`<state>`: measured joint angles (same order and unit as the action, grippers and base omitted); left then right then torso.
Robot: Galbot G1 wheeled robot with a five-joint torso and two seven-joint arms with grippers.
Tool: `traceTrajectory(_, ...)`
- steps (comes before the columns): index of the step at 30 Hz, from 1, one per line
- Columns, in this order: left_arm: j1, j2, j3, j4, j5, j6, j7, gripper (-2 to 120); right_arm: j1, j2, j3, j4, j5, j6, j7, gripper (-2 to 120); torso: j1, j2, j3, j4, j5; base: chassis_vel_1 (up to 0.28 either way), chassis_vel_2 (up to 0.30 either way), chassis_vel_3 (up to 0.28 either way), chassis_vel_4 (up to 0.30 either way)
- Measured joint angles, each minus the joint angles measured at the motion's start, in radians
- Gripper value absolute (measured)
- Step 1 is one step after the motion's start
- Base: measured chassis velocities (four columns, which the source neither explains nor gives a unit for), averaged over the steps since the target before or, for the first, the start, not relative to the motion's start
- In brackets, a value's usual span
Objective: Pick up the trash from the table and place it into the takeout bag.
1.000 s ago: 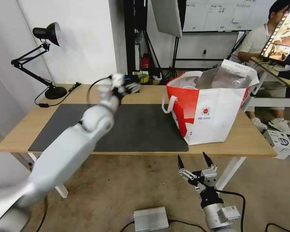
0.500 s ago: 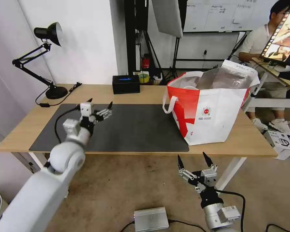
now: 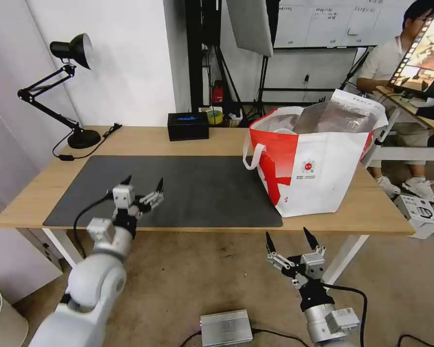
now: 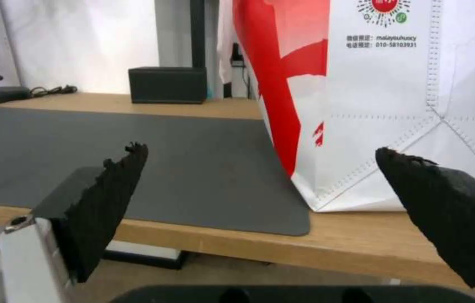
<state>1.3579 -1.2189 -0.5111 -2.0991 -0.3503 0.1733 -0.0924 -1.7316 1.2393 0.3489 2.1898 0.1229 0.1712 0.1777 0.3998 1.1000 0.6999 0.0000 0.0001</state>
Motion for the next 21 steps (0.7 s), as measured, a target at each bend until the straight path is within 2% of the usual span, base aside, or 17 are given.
traceTrajectory(2,0.015,-0.008,-0.005,0.0,0.005,-0.007,0.008,100,0.0,0.0,0.0,0.0,0.0,0.0,0.0,100,0.0,0.0,0.0,0.0,-0.0001,0.0,0.0,0.0,0.0)
traceTrajectory(4,0.046,-0.023,-0.021,0.007,0.031,-0.065,0.071,100,0.0,0.0,0.0,0.0,0.0,0.0,0.0,100,0.0,0.0,0.0,0.0,0.0,0.0,0.0,0.0,0.0)
traceTrajectory(8,0.075,-0.028,-0.034,0.021,0.063,-0.121,0.119,100,0.0,0.0,0.0,0.0,0.0,0.0,0.0,100,0.0,0.0,0.0,0.0,0.0,0.0,0.0,0.0,0.0)
traceTrajectory(15,0.109,-0.018,-0.047,0.067,0.067,-0.202,0.145,100,0.0,0.0,0.0,0.0,0.0,0.0,0.0,100,0.0,0.0,0.0,-0.0001,-0.0001,0.0,0.0,0.0,0.0)
traceTrajectory(21,0.153,-0.016,-0.066,0.101,0.06,-0.22,0.145,100,0.0,0.0,0.0,0.0,0.0,0.0,0.0,100,0.0,0.0,0.0,0.0,-0.0002,0.0,0.0,0.0,0.0)
